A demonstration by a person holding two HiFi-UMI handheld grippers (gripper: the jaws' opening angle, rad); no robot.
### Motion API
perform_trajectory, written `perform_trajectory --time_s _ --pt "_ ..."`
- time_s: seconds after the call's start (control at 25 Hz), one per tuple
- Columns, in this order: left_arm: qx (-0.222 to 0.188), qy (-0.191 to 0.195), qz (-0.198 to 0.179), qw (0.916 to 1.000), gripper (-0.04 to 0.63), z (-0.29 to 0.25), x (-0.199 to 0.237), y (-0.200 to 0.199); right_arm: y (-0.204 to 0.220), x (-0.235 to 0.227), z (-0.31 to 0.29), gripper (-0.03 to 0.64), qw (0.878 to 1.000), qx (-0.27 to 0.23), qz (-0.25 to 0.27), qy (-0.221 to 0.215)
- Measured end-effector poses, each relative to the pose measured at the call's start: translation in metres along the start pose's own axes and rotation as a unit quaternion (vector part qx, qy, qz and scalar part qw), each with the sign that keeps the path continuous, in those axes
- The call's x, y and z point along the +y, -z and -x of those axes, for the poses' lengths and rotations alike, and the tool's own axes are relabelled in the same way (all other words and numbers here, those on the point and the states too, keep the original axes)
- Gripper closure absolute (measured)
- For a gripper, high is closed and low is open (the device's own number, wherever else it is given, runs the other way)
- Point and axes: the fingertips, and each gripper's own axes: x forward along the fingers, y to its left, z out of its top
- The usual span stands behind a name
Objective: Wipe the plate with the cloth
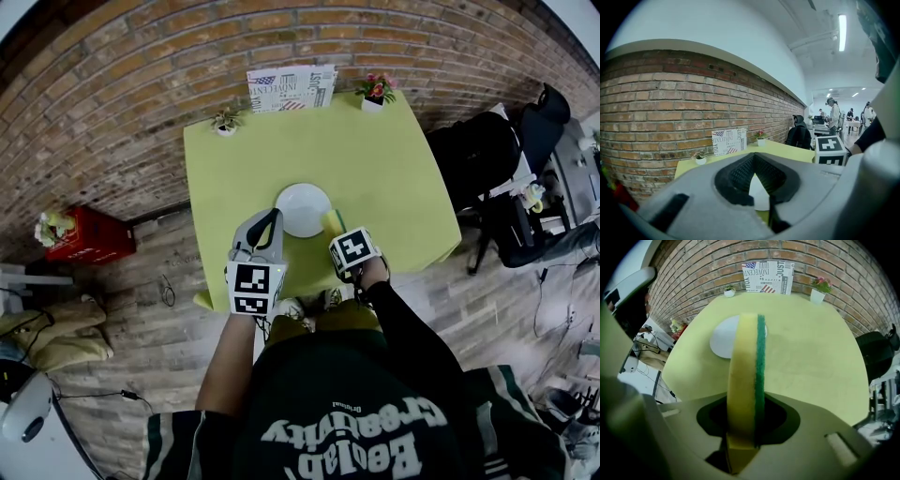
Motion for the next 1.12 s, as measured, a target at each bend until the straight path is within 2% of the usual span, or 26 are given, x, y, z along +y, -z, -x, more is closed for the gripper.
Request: perform_trajectory --time_s 0.2,0.4,0.48,0.6,0.76,0.92,1.12 --pt "0.002 -0.001 -0.001 1.0 0.589 0.0 0.001 0.001 0.0 0.0 -0.002 0.472 1.0 -0.007 0.026 0.005" --pt "0.001 -0.005 -0.001 1.0 0.589 0.004 0.001 0.0 0.0 0.001 0.0 0.474 0.999 -0.035 0.028 0.0" --pt "-0.001 -0.007 -0.002 1.0 0.588 0.006 0.002 -0.001 -0.004 0.003 0.004 0.476 0.998 -0.056 0.033 -0.001" --pt "-0.006 -0.01 -0.006 0.9999 0.589 0.009 0.005 -0.007 -0.025 0.005 0.019 0.476 0.993 -0.116 0.034 -0.005" --pt "-0.016 -0.017 -0.01 0.9997 0.589 0.014 0.009 -0.022 -0.058 0.008 0.056 0.477 0.975 -0.216 0.046 -0.026" --pt "-0.034 -0.02 -0.021 0.999 0.589 0.022 0.012 -0.042 -0.086 0.011 0.103 0.479 0.951 -0.303 0.049 -0.036" --pt "-0.049 -0.03 -0.023 0.9981 0.589 0.03 0.016 -0.062 -0.11 0.026 0.16 0.48 0.917 -0.386 0.093 -0.036"
